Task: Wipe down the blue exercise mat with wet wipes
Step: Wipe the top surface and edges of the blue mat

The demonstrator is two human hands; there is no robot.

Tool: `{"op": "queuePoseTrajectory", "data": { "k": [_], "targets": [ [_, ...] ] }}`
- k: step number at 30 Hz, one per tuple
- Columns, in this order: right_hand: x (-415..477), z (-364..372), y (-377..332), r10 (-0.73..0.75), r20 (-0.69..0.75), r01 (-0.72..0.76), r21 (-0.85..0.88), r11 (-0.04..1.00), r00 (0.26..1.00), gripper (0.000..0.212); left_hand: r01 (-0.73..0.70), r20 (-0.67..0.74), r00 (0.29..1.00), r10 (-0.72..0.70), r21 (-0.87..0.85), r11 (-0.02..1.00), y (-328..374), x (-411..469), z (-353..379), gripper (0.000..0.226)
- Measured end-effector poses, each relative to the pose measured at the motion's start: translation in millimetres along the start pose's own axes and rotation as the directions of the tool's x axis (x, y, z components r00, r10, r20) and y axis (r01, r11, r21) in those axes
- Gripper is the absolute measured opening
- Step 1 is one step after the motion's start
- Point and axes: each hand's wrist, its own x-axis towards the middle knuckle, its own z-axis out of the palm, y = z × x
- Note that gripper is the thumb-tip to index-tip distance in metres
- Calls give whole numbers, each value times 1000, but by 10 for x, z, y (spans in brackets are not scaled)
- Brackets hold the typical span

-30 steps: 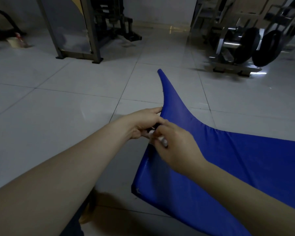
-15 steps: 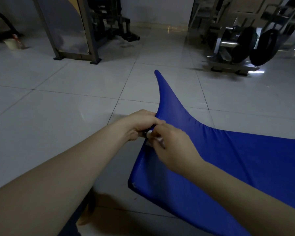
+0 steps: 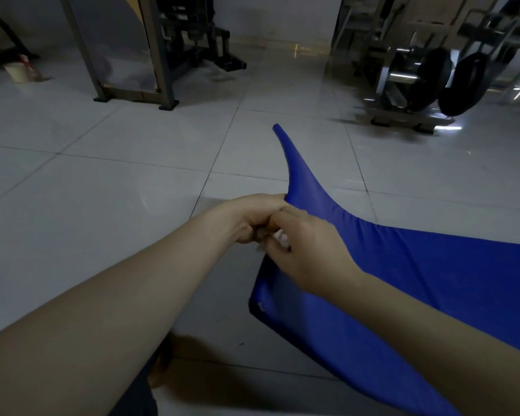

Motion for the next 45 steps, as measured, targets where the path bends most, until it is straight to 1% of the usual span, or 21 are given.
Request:
{"op": "queuePoseTrajectory", "data": {
  "k": [2,3,5,6,9,11,14,16,18,22,24,29,32,33,35,37,38,39,41,43,45],
  "targets": [
    [-6,19,-1,7,17,-7,-23,1000,1000,8,-10,-23,1000,12,81,997,16,-11,-11,6],
    [-13,39,-27,-2,31,3,-32,999,1000,9,-14,-35,999,17,86,996,23,-15,-10,7],
    [-20,61,-90,-19,37,21,-43,999,999,10,-15,-78,997,19,49,999,33,9,-18,23],
    [-19,50,-119,-26,35,27,-39,999,999,9,-17,-110,994,20,24,1000,41,17,-16,26],
    [-20,-30,-210,-44,52,44,19,999,998,6,-29,-178,984,25,-20,999,44,19,-43,20],
    [-42,-44,-304,-63,111,59,40,997,992,9,-24,-197,980,15,-47,999,38,-29,-86,20],
    [-61,13,-460,-145,189,141,37,989,971,17,-19,-234,972,-5,-101,995,12,-116,-168,21],
    [-2,36,-557,-183,249,179,37,983,951,20,-48,-265,964,3,-163,986,13,-207,-236,23],
    [75,2,-640,-188,258,179,58,982,948,21,-92,-304,952,27,-203,975,51,-293,-298,24],
    [171,-144,-800,-138,199,105,169,980,970,18,-167,-364,929,69,-245,955,146,-415,-397,24],
    [248,-190,-870,-140,218,89,227,970,966,17,-202,-390,917,84,-272,941,204,-460,-484,27],
    [551,-76,-974,-233,254,126,376,918,939,17,-260,-497,856,146,-170,950,309,-650,-769,24],
    [554,97,-975,-335,310,170,454,874,890,13,-299,-578,799,168,-138,944,161,-791,-843,26],
    [516,151,-959,-363,335,205,425,882,869,12,-297,-582,794,176,-119,947,129,-803,-842,27],
    [416,264,-951,-448,323,337,344,876,834,14,-263,-595,784,177,-61,963,60,-854,-866,29],
    [391,333,-934,-506,283,450,240,860,815,28,-213,-622,768,156,-18,977,45,-901,-939,32],
    [396,380,-922,-516,276,475,206,856,811,36,-183,-636,758,142,1,983,31,-915,-1006,34],
    [401,430,-915,-511,283,470,203,859,812,35,-152,-653,746,129,21,988,5,-908,-1104,35],
    [464,643,-890,-479,270,415,264,871,835,13,-92,-684,724,94,39,995,-118,-862,-1392,36],
    [500,931,-886,-380,318,253,376,891,868,11,-45,-699,712,63,44,998,-329,-853,-1664,30],
    [622,1319,-890,-267,420,28,494,869,867,20,-12,-703,709,49,57,998,-597,-746,-1979,18]
  ]
}}
